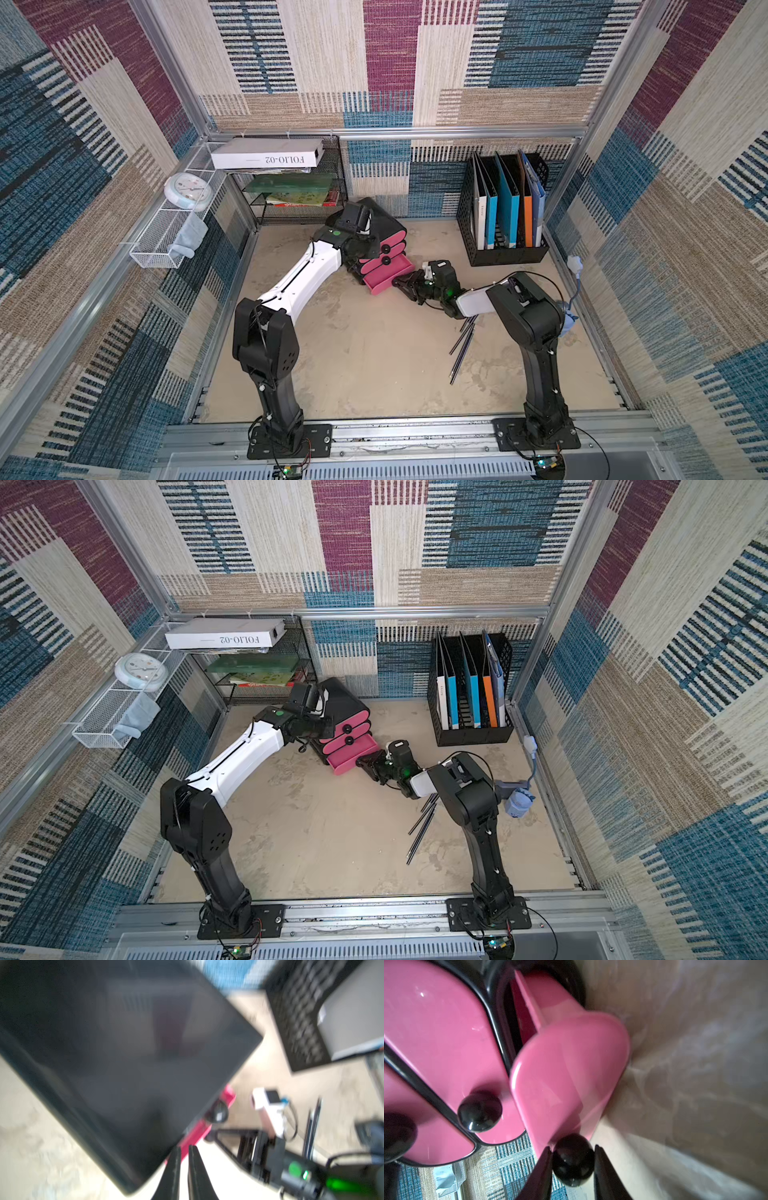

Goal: Please place the pencils in the drawer according to their color
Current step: Open the drawer in the storage box.

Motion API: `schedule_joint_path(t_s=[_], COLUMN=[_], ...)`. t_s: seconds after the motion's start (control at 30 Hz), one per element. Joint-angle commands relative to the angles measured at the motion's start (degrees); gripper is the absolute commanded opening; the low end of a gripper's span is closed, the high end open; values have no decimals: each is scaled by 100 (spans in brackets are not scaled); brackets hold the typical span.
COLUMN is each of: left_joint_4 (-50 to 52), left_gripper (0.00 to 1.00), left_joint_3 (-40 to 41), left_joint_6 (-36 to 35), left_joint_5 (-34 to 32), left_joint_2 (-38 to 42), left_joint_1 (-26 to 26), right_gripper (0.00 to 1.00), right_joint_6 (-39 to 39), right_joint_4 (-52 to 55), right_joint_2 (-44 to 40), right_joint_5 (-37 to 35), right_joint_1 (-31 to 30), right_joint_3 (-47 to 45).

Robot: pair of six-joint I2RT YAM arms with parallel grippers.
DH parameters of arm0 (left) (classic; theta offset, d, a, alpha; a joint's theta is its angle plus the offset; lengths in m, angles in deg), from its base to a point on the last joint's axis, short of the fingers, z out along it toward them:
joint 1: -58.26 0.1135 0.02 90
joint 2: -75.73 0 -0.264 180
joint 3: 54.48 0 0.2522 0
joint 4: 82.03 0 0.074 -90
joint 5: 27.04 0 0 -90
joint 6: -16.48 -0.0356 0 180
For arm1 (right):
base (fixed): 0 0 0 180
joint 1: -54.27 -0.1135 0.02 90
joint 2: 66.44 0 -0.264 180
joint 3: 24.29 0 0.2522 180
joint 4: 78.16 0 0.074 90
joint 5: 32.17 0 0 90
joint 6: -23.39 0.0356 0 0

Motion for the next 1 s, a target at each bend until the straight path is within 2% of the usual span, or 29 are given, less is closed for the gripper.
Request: schedule_joint_path(t_s=[0.0,0.7,0.83,0.97], left_joint_4=[1136,1052,1058,878], left_gripper=[13,15,16,18], left_joint_3=[113,-81,-178,-106], left_joint_6=[8,24,38,29], left_joint_5=[145,310,499,966], left_joint_2=[-40,347,432,662], left_joint_1=[-20,-37,-37,-35], right_gripper=[22,21,21,21], right_joint_6=[-76,-270,-296,-285], right_joint_4=[-557,-599,-582,-636], right_joint_2=[-187,-1147,-1196,-1136], right_joint_5=[178,161,172,173], right_joint_1=[-20,-46,-56,-51], right_joint_3=[-169,-1378,-1563,-1712])
